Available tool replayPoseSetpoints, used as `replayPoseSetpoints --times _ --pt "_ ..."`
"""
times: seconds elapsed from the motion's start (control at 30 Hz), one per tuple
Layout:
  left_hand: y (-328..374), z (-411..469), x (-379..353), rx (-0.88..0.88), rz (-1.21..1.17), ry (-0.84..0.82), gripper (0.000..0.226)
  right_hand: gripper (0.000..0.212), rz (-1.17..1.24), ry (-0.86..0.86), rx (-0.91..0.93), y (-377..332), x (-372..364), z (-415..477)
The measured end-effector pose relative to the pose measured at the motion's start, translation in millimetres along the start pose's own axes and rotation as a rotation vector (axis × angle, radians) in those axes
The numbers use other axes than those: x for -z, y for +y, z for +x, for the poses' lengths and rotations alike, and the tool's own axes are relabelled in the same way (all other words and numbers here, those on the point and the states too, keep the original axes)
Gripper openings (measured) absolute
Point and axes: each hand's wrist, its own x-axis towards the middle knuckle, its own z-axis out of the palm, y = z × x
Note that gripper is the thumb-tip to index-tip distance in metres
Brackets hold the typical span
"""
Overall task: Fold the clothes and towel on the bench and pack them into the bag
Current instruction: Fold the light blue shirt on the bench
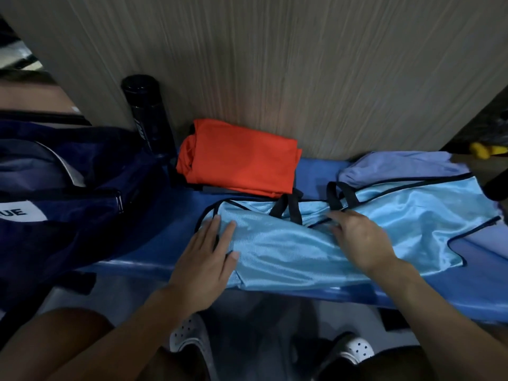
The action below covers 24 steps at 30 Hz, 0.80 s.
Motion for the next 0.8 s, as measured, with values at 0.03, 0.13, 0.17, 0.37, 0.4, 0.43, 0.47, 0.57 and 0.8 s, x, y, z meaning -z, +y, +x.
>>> replayPoseSetpoints --times 0.03,0.13,0.17,0.37,0.4,0.43,0.47,0.57,0.8 --pt "-3 -1 -1 -0.014 0.016 0.009 0.073 0.019 -0.027 -0.007 -0.003 1 0 2" --pt "-10 -4 -1 -0.017 0.042 0.003 0.066 0.012 -0.04 0.039 -0.052 1 0 10" --pt "-13 -4 -1 -0.02 0.051 0.017 0.066 0.013 -0.005 0.088 -0.085 1 1 13" --pt "-22 -7 3 -0.043 0.07 0.075 0.063 0.021 0.369 0.308 -0.06 10 4 23" --pt "-20 -7 6 -0.024 0.049 0.088 0.062 0.037 0.417 0.215 -0.007 7 5 20" --pt "-17 -7 8 -0.01 0.033 0.119 0.062 0.054 0.433 0.133 0.038 6 4 16" --pt "-14 -5 11 -0.012 0.026 0.162 0.059 0.065 0.4 0.098 0.063 5 3 12" --pt "-7 6 20 -0.121 -0.009 0.297 0.041 0.048 0.223 0.196 0.104 1 -3 7" --pt "-11 20 8 -0.06 -0.086 0.166 0.05 0.065 -0.088 -0.035 0.271 -13 -24 -10"
